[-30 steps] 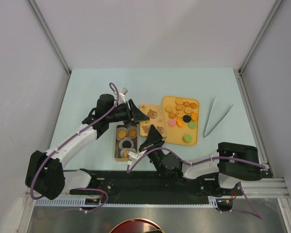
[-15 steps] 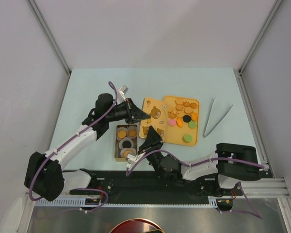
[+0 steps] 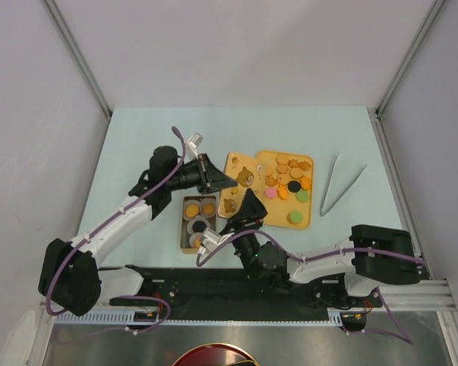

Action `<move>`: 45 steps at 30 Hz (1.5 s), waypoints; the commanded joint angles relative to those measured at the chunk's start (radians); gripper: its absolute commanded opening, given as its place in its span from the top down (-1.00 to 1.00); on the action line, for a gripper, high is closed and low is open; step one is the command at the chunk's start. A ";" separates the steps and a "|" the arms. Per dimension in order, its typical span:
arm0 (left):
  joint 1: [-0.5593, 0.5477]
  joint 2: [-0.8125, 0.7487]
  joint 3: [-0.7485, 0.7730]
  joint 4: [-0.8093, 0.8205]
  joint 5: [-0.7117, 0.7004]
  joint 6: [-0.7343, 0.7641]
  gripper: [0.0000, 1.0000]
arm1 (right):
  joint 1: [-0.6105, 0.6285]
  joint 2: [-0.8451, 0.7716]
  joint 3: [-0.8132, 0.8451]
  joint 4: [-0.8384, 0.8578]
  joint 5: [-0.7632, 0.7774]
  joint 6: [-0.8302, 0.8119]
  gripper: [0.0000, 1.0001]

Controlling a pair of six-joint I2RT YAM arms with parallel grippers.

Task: Pack the cookies

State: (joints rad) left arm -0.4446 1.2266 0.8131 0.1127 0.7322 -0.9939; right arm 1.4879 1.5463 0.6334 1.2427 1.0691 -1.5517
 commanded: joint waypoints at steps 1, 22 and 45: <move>0.038 -0.003 0.029 0.030 -0.016 0.077 0.99 | 0.018 -0.142 0.068 0.180 0.107 0.194 -0.94; 0.184 -0.022 0.054 0.027 0.004 0.057 0.99 | -0.196 -0.816 0.240 -1.375 -0.366 1.654 -0.99; 0.297 -0.311 -0.081 -0.504 -0.145 0.379 0.85 | -0.675 -0.683 0.002 -1.261 -1.013 2.104 -0.94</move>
State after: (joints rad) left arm -0.1776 0.9348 0.7391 -0.3237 0.6209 -0.6819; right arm 0.8486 0.8288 0.6510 -0.1219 0.1761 0.4873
